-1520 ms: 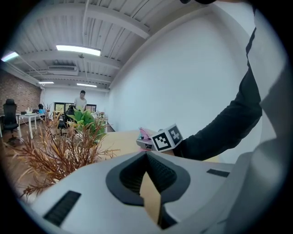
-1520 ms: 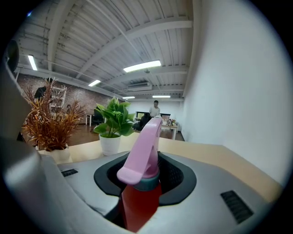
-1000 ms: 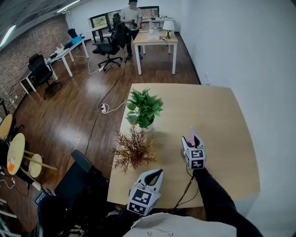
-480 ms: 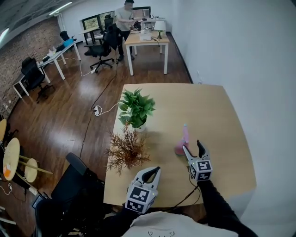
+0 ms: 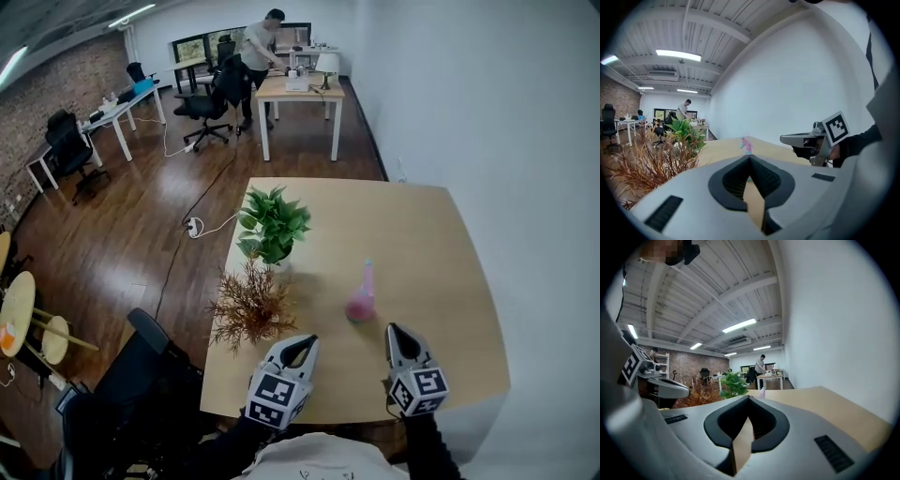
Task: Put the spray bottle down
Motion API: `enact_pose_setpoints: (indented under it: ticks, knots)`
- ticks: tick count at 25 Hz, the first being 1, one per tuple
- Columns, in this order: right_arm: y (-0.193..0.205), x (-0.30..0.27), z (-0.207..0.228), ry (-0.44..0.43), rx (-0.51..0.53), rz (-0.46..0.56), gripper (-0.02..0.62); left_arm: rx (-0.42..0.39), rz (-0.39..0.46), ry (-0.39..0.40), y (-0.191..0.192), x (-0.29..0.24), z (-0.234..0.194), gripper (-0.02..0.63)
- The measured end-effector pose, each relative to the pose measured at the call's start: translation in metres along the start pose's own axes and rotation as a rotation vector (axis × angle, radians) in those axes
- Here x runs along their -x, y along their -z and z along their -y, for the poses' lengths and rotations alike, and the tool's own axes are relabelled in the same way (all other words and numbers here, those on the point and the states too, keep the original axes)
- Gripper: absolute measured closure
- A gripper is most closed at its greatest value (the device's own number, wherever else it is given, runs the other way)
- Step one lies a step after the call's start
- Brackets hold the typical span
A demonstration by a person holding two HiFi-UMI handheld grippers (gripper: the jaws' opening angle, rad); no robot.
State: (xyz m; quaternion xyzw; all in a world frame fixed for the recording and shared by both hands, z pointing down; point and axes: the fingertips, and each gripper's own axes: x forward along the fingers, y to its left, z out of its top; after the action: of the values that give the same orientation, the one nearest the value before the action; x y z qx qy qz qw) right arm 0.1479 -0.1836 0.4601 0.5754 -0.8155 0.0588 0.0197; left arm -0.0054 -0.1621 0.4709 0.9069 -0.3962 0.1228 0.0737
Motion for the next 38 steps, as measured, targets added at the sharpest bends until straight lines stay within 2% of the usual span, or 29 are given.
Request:
enact_pose_setpoints:
  ticks: [4, 8, 18, 38]
  knots:
    - [-0.015, 0.004, -0.013, -0.050, 0.023, -0.029, 0.618, -0.005, 0.005, 0.000, -0.008, 0.002, 0.005, 0.614]
    - [-0.032, 0.007, -0.018, -0.071, 0.021, -0.011, 0.618, -0.013, 0.017, 0.001, -0.018, 0.007, 0.007, 0.614]
    - [-0.038, 0.010, -0.024, -0.102, -0.020, 0.004, 0.620, -0.013, 0.016, -0.005, -0.019, 0.012, 0.008, 0.614]
    - [-0.038, 0.008, -0.032, -0.132, 0.019, -0.016, 0.620, -0.007, 0.024, -0.016, -0.018, 0.012, 0.004, 0.614]
